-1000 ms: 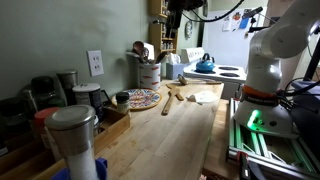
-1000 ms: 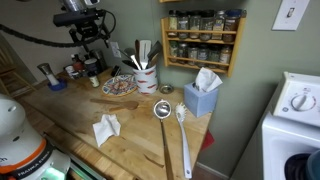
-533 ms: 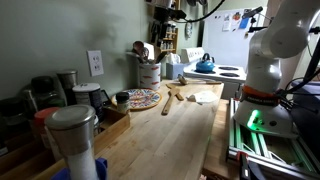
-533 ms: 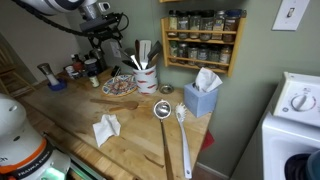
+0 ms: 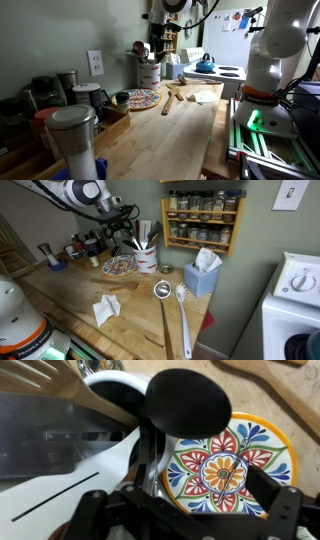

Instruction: Move the white bucket to the left

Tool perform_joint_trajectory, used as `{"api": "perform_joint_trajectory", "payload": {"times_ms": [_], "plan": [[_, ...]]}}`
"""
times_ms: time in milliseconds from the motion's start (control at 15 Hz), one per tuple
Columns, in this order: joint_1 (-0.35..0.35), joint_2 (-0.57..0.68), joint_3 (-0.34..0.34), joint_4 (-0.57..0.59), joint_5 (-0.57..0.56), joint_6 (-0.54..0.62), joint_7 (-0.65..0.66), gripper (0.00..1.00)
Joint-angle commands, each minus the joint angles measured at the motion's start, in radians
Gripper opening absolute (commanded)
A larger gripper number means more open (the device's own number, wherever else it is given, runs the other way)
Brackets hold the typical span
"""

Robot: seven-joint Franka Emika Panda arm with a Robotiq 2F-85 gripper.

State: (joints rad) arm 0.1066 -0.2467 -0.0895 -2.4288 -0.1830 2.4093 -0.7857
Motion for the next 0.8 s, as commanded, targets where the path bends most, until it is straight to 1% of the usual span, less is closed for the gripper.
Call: {"api": "perform_joint_trajectory", "payload": {"times_ms": [0,533,667,733], "plan": [[-0.039,0.062,0.023,0.009,-0.06,0.05,0.009,1.0],[-0.073,0.14,0.036,-0.002,-0.129,0.119,0.015,1.0],[-0.079,0.152,0.033,-0.003,-0.126,0.134,0.005,1.0],[-0.079,0.157,0.031,-0.005,-0.108,0.148,-0.006,1.0]]}}
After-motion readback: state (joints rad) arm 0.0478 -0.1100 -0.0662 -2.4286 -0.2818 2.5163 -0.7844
